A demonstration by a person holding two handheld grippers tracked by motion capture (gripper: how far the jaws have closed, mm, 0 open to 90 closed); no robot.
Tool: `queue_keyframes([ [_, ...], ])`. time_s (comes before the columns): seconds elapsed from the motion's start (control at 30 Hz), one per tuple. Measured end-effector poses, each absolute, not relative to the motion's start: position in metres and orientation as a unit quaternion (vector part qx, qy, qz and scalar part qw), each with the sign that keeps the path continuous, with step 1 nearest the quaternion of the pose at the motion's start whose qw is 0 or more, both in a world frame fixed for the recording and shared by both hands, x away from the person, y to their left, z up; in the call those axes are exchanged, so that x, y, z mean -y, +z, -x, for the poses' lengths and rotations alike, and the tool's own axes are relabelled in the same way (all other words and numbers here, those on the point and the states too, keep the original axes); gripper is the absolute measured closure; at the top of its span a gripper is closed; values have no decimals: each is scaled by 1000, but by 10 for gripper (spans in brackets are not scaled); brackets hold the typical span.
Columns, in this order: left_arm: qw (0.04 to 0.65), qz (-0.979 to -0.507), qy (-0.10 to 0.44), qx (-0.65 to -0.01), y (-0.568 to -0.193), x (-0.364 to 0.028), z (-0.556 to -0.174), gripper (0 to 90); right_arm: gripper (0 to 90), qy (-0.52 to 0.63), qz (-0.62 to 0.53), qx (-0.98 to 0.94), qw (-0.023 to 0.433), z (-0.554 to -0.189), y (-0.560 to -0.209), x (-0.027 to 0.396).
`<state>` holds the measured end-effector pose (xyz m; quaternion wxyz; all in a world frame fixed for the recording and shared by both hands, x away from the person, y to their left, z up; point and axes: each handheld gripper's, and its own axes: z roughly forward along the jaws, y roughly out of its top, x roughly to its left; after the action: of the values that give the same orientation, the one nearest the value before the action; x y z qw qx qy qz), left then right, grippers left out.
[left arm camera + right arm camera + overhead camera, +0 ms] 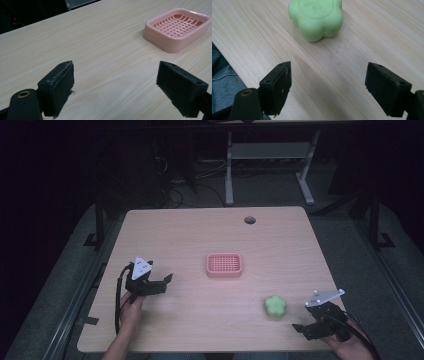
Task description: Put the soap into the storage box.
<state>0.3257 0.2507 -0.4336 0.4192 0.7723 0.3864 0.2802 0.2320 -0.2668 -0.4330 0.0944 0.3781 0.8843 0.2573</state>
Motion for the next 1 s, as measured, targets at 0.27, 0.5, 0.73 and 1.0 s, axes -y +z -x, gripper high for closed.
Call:
queue_keyframes([
  [0.27,422,-769,282,-389,-432,-254,-326,143,180,246,-360,-895,91,-238,-425,256],
  [0.5,421,-770,283,-387,-432,-253,-325,143,172,232,-344,-906,90,-244,-420,244],
  [0.73,422,-769,282,-388,-432,-254,-326,143,154,228,-337,-910,80,-250,-416,234],
  [1.0,423,-769,282,-388,-432,-254,-326,143,153,212,-336,-915,73,-261,-418,222],
])
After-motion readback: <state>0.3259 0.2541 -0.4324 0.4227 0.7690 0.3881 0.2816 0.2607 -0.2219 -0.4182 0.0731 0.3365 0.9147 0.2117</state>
